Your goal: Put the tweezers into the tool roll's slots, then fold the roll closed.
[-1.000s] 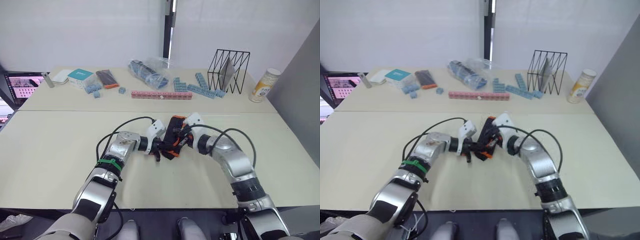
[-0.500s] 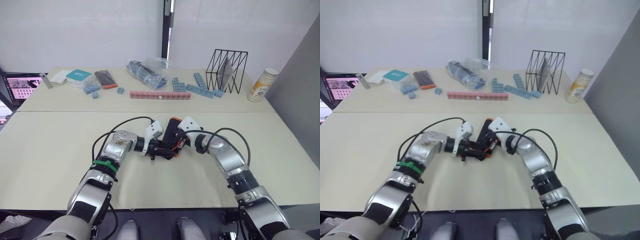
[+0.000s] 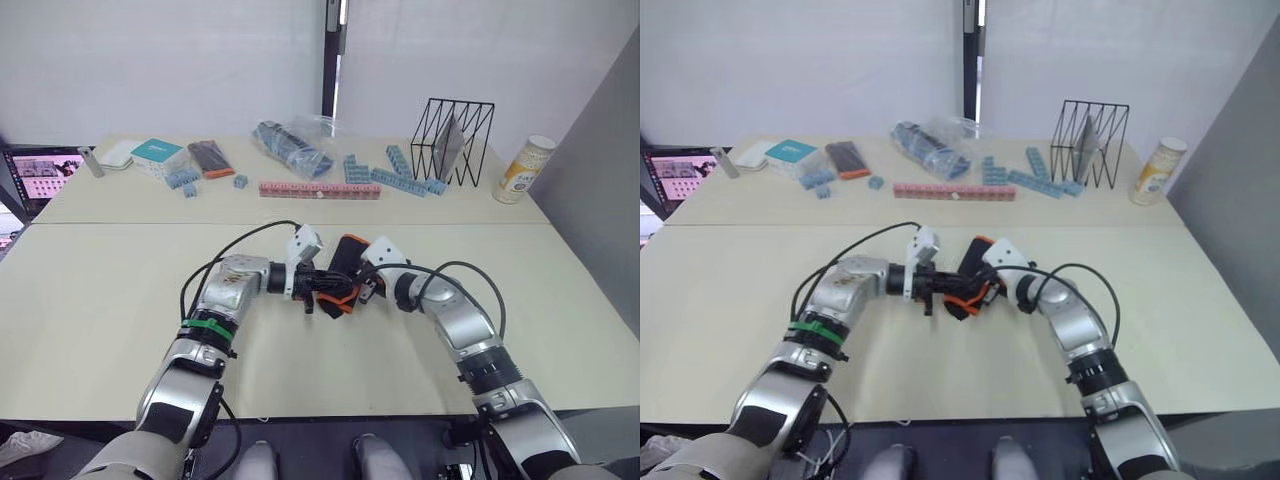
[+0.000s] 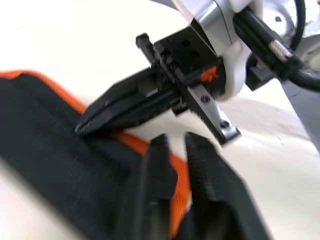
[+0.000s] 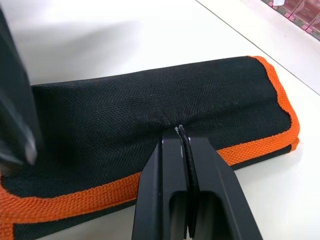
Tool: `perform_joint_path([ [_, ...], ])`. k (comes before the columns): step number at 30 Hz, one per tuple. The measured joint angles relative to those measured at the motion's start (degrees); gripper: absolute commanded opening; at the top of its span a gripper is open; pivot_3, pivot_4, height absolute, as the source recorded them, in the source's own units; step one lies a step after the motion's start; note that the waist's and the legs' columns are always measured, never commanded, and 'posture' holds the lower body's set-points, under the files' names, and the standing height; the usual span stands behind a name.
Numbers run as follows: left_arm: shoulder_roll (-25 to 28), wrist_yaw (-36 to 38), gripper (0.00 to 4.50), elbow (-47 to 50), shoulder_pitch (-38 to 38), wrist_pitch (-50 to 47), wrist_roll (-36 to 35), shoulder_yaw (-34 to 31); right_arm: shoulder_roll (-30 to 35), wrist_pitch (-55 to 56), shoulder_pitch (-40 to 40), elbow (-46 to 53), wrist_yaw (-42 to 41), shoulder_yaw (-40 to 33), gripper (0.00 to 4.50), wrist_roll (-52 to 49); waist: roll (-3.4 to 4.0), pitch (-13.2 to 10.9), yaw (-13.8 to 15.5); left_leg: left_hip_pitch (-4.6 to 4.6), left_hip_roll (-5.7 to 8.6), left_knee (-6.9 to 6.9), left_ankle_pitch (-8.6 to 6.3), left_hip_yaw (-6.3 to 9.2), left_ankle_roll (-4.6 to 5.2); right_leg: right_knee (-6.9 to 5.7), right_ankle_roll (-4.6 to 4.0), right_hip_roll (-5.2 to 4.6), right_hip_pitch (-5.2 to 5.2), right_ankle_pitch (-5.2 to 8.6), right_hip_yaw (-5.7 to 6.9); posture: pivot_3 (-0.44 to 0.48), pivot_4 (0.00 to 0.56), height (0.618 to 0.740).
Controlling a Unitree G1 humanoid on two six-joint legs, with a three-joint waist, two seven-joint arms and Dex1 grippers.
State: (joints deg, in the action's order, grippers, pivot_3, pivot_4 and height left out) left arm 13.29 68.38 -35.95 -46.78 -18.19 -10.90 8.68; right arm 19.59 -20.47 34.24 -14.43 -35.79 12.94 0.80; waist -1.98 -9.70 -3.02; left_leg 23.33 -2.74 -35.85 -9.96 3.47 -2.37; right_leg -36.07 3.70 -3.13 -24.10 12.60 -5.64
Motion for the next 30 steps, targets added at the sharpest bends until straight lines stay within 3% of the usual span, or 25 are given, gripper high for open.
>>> perform_joint_path([
  [6, 0.60, -1.42, 0.03, -4.03, -0.18, 3.20, 5.92, 5.23, -1.57, 2.34, -1.39, 0.40, -2.15, -1.26, 0.00, -2.18, 0.00, 0.00, -0.94, 0.02, 0.00, 0.04, 0.00, 0.00, 0.00, 0.00, 0.00, 0.00, -0.02, 0.00, -0.01, 0.000, 0.150, 0.737],
  [16, 1.03, -1.45, 0.03, -3.80, 0.03, 4.12, 6.31, 5.59, -5.65, 8.41, -0.85, -5.70, -4.96, -3.71, 0.00, -5.71, 0.00, 0.00, -1.16, -0.04, 0.00, 0.04, 0.00, 0.00, 0.00, -0.02, 0.00, 0.01, 0.01, 0.00, -0.01, 0.000, 0.150, 0.737],
  [22, 2.00, -1.46, 0.03, -2.67, 1.07, 3.14, 6.29, 5.06, -7.05, 16.29, 9.15, -25.57, -3.80, -3.54, 0.00, -4.11, 0.01, 0.01, -1.91, -0.53, -0.02, 0.05, 0.00, -0.02, 0.00, -0.04, -0.02, 0.01, 0.45, 0.00, -0.01, 0.000, 0.150, 0.737],
  [26, 2.85, -1.36, 0.03, -0.36, 2.62, 1.59, 6.08, 4.81, -7.74, 20.52, 18.52, -42.85, 3.28, -4.90, 0.00, -1.74, 0.01, 0.01, -2.61, -1.11, -0.02, 0.10, -0.01, 0.02, -0.01, 0.08, -0.48, 0.00, 1.08, 0.28, -0.01, 0.000, 0.150, 0.737],
  [30, 3.43, -1.43, 0.03, 1.56, 3.57, 0.40, 5.93, 4.53, -8.05, 22.19, 22.71, -51.04, 7.01, -5.98, 0.00, -0.89, 0.03, 0.03, -2.78, -1.09, -0.02, 0.15, -0.01, 0.03, -0.01, 0.04, -0.46, 0.00, 1.07, 0.26, -0.03, 0.000, 0.150, 0.737],
])
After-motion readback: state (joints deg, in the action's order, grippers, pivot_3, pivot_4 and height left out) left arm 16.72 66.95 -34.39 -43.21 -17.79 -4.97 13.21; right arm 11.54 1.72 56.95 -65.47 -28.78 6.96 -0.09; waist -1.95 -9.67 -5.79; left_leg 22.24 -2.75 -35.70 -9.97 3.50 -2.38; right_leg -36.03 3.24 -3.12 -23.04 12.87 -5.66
